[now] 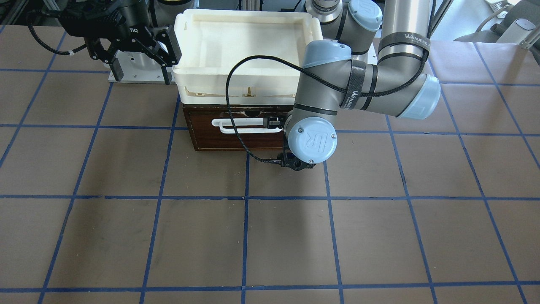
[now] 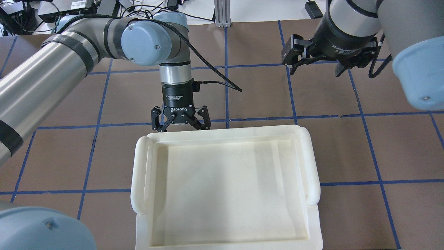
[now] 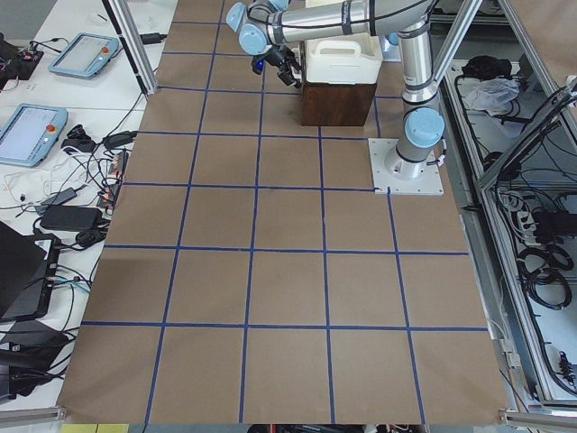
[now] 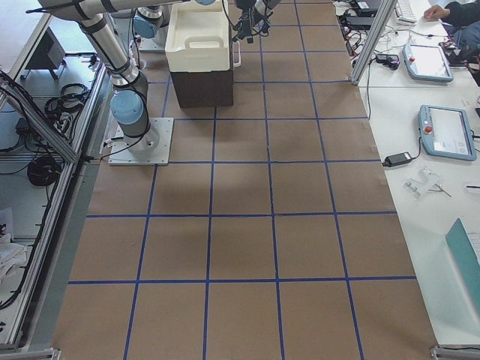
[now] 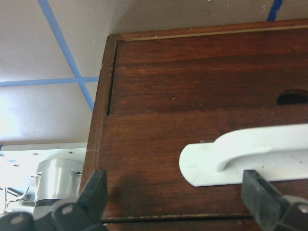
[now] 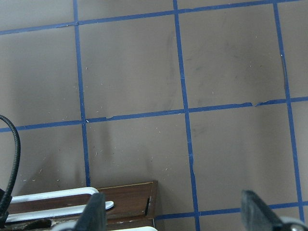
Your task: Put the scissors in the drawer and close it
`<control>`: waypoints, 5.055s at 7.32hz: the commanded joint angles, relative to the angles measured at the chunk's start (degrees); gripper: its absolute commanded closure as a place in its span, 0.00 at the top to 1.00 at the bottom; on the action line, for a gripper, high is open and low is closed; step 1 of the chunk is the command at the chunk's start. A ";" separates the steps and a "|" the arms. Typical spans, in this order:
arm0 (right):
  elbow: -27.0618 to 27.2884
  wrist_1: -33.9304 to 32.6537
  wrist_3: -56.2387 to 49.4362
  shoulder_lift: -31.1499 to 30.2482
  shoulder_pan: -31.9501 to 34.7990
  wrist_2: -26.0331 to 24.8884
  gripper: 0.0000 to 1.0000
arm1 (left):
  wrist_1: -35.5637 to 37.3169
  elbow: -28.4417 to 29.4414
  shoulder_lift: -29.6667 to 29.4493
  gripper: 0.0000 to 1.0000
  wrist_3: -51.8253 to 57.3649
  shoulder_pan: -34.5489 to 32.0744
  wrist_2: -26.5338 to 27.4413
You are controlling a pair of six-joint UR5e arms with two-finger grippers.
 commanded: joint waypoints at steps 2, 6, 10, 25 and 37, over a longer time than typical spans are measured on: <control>0.00 0.09 -0.17 -0.09 -0.09 -0.30 1.00 | 0.26 -0.13 0.48 1.00 -0.87 -0.24 -0.51; 0.00 0.09 -0.18 0.00 0.00 -0.04 1.00 | 8.78 4.42 5.39 1.00 0.01 2.64 0.37; 0.53 0.00 -0.18 -0.18 0.00 0.04 1.00 | 14.15 5.67 14.08 1.00 0.36 6.43 9.33; 1.85 1.76 -0.44 -0.97 0.00 -0.04 1.00 | 22.68 -2.15 24.83 1.00 4.32 14.35 6.08; 1.93 1.23 -0.53 -0.97 0.09 -0.30 1.00 | 22.50 -2.15 24.74 1.00 4.14 14.17 5.99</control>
